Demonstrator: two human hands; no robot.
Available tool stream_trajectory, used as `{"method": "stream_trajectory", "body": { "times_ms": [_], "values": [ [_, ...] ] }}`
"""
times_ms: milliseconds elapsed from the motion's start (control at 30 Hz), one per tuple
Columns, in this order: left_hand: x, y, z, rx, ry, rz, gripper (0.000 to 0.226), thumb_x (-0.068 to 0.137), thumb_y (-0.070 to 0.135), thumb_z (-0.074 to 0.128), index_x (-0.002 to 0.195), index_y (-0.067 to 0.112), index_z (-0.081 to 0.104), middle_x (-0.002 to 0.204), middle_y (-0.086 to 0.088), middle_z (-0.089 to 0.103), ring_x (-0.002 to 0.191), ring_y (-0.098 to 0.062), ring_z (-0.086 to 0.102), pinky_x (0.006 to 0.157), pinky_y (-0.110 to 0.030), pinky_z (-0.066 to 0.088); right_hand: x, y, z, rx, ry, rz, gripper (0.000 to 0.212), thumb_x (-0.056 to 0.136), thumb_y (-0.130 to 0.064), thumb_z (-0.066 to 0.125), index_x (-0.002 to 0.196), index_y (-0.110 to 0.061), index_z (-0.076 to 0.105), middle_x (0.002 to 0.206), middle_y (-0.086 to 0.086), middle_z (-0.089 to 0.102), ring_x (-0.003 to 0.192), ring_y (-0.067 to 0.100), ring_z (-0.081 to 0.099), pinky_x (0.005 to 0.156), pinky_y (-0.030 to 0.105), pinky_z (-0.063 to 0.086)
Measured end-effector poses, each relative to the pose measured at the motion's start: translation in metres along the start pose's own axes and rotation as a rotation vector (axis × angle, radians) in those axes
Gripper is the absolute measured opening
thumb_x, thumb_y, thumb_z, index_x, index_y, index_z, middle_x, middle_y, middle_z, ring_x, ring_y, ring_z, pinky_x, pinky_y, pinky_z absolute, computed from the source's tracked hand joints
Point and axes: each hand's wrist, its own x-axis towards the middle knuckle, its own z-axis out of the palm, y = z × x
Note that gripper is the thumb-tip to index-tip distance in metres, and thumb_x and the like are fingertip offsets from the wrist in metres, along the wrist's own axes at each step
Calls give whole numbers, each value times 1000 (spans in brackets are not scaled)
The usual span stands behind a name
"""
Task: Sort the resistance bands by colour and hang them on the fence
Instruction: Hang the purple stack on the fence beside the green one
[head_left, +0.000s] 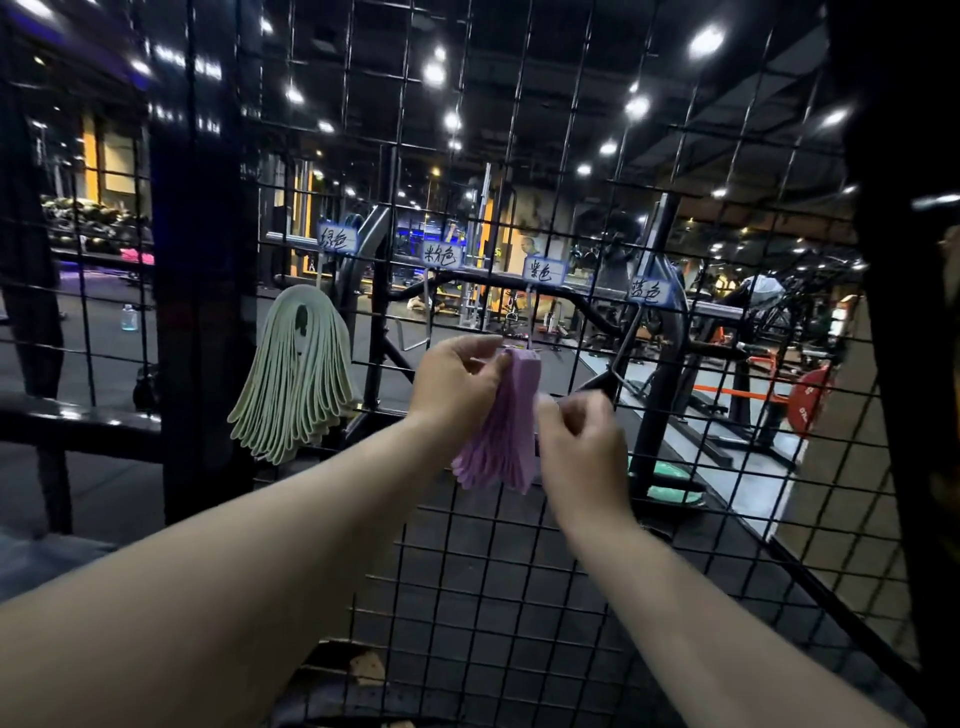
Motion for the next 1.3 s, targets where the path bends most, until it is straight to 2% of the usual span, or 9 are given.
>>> {"method": "stream_trajectory", "body": {
  "times_ms": [100,267,433,633,867,967,1033,1167,1300],
  "values": [
    [-3,1,-3,-31,-38,-2,19,92,4,66,91,22,72,90,-1,74,87,-17,71,81,-29,59,27,-21,9,-238,-35,-276,27,90,-41,66,92,-19,51,96,-2,54,83,13,55,69,18,43],
    [-4,-1,-4,51,-64,58,27,88,-6,60,98,15,75,90,-1,75,87,-16,72,75,-26,60,55,-21,20,-432,-88,-269,34,87,-42,70,101,-19,49,108,2,45,101,24,53,87,35,48],
    [1,-5,-3,223,-89,171,27,89,1,62,108,13,77,98,-2,76,93,-12,71,90,-37,57,67,-17,19,-460,-72,-252,24,86,-33,74,92,-22,54,104,6,57,89,19,55,75,25,39],
    [-1,-4,-6,389,-74,234,26,91,7,62,113,13,74,106,-3,75,97,-13,69,95,-35,54,67,-16,10,-522,-144,-395,16,91,-28,70,98,-15,65,98,5,62,87,20,62,79,35,52],
    [0,6,-9,413,-79,259,19,94,18,61,106,15,76,94,-3,75,84,-14,69,80,-32,58,69,-13,4,-653,-165,-579,18,94,-25,61,99,-12,72,90,9,62,82,24,60,73,37,52],
    [4,6,-10,442,-67,282,19,94,19,62,107,17,76,95,0,75,82,-11,69,77,-29,57,69,-13,3,-668,-159,-596,19,96,-25,61,97,-11,74,85,7,61,76,23,59,65,30,46],
    [5,7,-10,471,-71,298,19,95,17,63,109,18,75,97,2,75,82,-10,68,76,-25,56,67,-12,2,-636,-146,-598,19,96,-23,61,101,-11,75,85,7,63,75,22,60,65,27,45],
    [7,9,-10,490,-63,328,19,93,16,63,107,16,76,95,0,75,83,-12,69,80,-31,57,66,-10,4,-603,-156,-581,22,98,-23,60,104,-9,75,92,9,72,83,23,65,73,33,53],
    [7,9,-11,558,-71,373,20,91,14,63,105,17,77,93,-2,76,82,-13,68,77,-28,54,69,-8,4,-648,-170,-595,22,100,-19,54,101,-7,73,90,10,68,79,24,62,64,26,40]
  ]
}}
